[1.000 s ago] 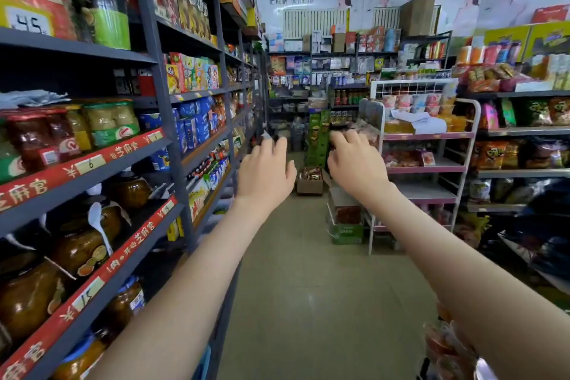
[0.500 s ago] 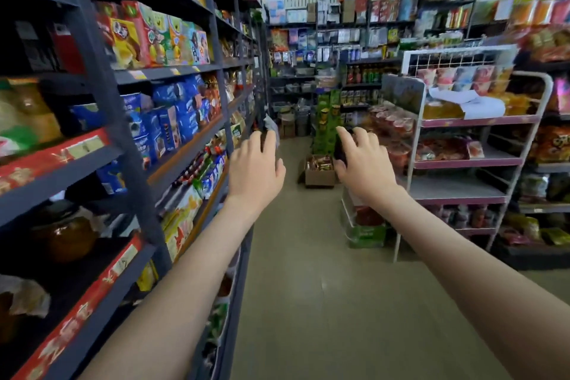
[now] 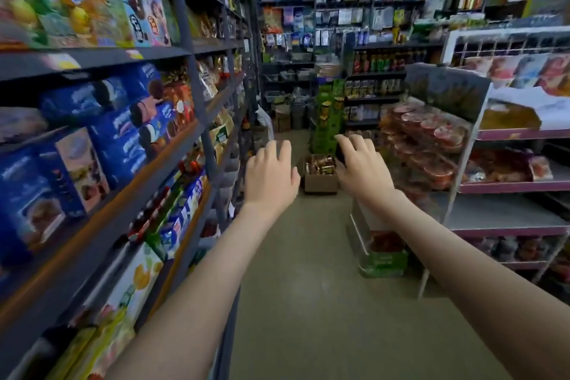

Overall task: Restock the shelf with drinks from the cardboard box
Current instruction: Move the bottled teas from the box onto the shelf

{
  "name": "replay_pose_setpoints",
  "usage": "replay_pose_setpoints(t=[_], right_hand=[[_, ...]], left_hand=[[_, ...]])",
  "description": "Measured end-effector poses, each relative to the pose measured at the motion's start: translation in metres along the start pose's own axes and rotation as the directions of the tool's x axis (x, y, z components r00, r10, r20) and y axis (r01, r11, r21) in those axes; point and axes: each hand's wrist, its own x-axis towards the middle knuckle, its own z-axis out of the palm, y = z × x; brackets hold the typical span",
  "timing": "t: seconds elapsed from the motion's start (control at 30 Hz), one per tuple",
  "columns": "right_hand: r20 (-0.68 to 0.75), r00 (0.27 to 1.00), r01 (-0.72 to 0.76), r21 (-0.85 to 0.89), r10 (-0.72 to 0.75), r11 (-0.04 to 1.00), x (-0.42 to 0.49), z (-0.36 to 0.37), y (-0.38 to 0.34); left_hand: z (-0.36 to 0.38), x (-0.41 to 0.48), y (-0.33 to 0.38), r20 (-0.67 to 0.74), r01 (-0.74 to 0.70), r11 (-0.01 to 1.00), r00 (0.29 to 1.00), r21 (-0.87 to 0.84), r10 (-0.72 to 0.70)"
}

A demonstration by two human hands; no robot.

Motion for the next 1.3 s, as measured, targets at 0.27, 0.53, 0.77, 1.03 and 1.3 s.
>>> replay_pose_setpoints(t=[0.27, 0.53, 0.77, 1.03, 1.3], right_hand=[[0.027, 0.997, 0.067, -0.007, -0.067, 0.998, 0.206, 0.148, 0.069], [0.053, 0.998, 0.027, 0.062, -0.030, 0.998, 0.401, 0.322, 0.129], [0.044, 0.996, -0.075, 0.012, 0.075, 0.997, 0.585, 0.445, 0.217], [0.062, 0.984, -0.159, -0.087, 0.165, 0.983, 0.738, 0.557, 0.359], [0.059, 0.983, -0.172, -0.046, 0.175, 0.984, 0.899, 0.680, 0.518]], left_hand=[[0.135, 0.209, -0.055, 0.000, -0.083, 0.995, 0.996, 0.056, 0.084], [0.298, 0.413, -0.116, 0.111, -0.153, 0.974, 0.984, 0.169, 0.136], [0.429, 0.621, -0.153, 0.130, -0.238, 0.966, 0.966, 0.101, 0.225], [0.595, 0.821, -0.133, 0.175, -0.280, 0.960, 0.945, -0.008, 0.278], [0.763, 1.003, -0.077, 0.187, -0.268, 0.962, 0.944, -0.046, 0.271]])
